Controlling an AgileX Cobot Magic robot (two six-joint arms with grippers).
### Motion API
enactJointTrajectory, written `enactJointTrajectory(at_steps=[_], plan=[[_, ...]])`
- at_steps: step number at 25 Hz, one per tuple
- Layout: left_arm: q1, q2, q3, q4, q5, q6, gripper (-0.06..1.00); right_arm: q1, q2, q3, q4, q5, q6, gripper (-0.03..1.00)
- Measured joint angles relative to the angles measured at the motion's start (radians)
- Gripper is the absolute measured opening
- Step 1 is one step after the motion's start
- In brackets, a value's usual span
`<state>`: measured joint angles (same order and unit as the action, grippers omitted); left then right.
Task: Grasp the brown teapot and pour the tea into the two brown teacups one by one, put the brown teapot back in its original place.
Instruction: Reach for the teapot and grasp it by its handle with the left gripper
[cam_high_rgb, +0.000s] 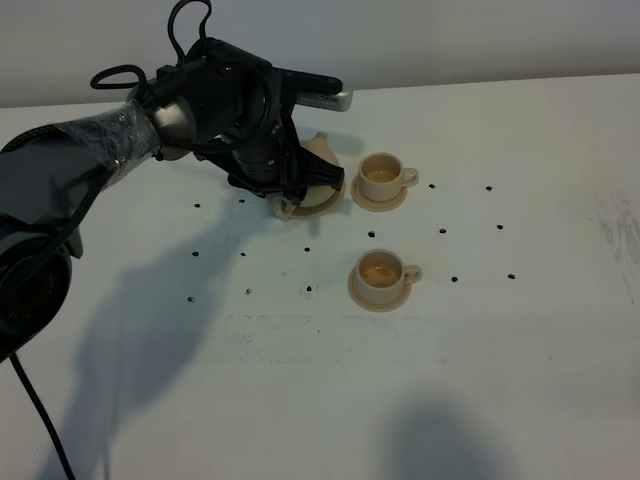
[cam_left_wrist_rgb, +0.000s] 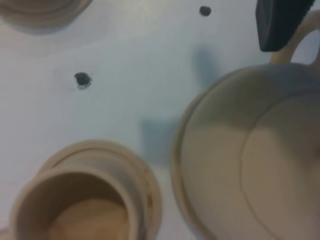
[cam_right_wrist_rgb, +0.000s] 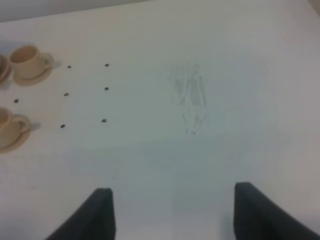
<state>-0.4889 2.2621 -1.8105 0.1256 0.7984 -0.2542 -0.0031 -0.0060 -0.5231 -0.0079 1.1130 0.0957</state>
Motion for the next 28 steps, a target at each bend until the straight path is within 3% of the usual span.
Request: enactJointTrajectory(at_steps=[28], plan=[[0.01, 0.029, 0.0, -0.025, -0.012, 0.044, 0.42, 0.0, 0.0, 0.0, 0.0, 0.0, 0.0, 0.5]])
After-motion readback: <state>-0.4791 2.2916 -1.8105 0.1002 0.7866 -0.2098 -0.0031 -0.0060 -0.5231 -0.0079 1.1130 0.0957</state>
